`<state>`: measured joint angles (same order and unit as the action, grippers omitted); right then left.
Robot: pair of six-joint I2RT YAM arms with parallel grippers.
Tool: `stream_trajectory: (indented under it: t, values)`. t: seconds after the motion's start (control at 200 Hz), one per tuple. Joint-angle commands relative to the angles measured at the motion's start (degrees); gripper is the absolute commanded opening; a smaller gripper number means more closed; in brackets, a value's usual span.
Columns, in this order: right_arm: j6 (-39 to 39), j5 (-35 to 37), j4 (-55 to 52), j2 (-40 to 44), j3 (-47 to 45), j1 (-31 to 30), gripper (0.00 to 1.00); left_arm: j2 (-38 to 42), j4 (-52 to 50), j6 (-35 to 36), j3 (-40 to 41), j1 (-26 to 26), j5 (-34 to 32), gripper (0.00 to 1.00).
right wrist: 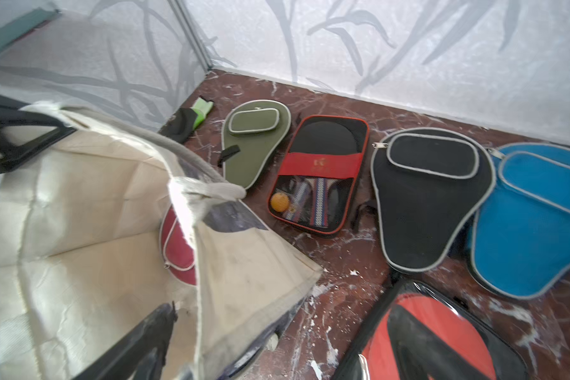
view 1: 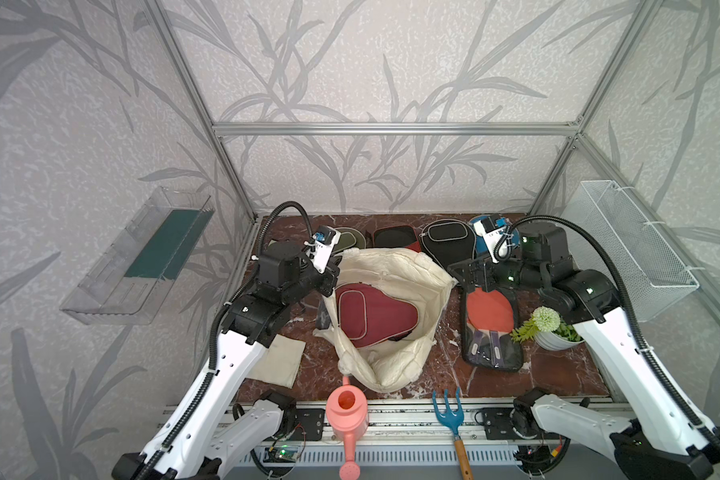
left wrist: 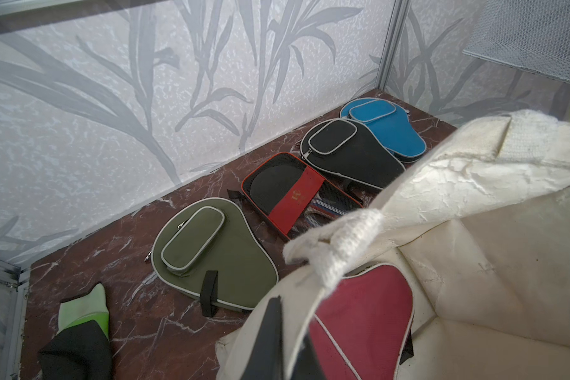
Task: Remove the ping pong set from the canvas bag
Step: Adjust the canvas bag at the center of the board, then pick up the ping pong set from the canvas bag.
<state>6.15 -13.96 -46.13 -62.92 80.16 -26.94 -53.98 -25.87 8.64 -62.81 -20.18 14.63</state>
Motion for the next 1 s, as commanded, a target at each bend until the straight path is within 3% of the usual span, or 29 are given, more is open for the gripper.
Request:
stream_trajectory:
  t: [0.0,0.255,0.485,0.755,0.995]
  values:
    - [0.62,2.27,-2.87,-0.94,0.76,-4.38,0.99,2.52,5.37,0.94,-3.22,0.06,1.37,0.00]
    - [-9.36,9.99,-4.56,-4.68,7.52,-17.84,0.99,2.74,5.14,-0.89,-0.79,0.06,2.40,0.00]
    - [-18.15,10.67,-8.22,-16.10,20.09,-28.57,0.99,2.23,4.71,-3.08,0.83,0.06,3.91,0.00]
    - [-18.16,2.05,-1.44,-23.69,13.52,-30.54,0.99,1.45,3.14,-4.15,1.11,0.06,1.84,0.00]
    - [-16.50,6.58,4.83,-33.67,9.58,-29.33,0.99,-0.40,3.00,-4.60,0.76,0.06,0.43,0.00]
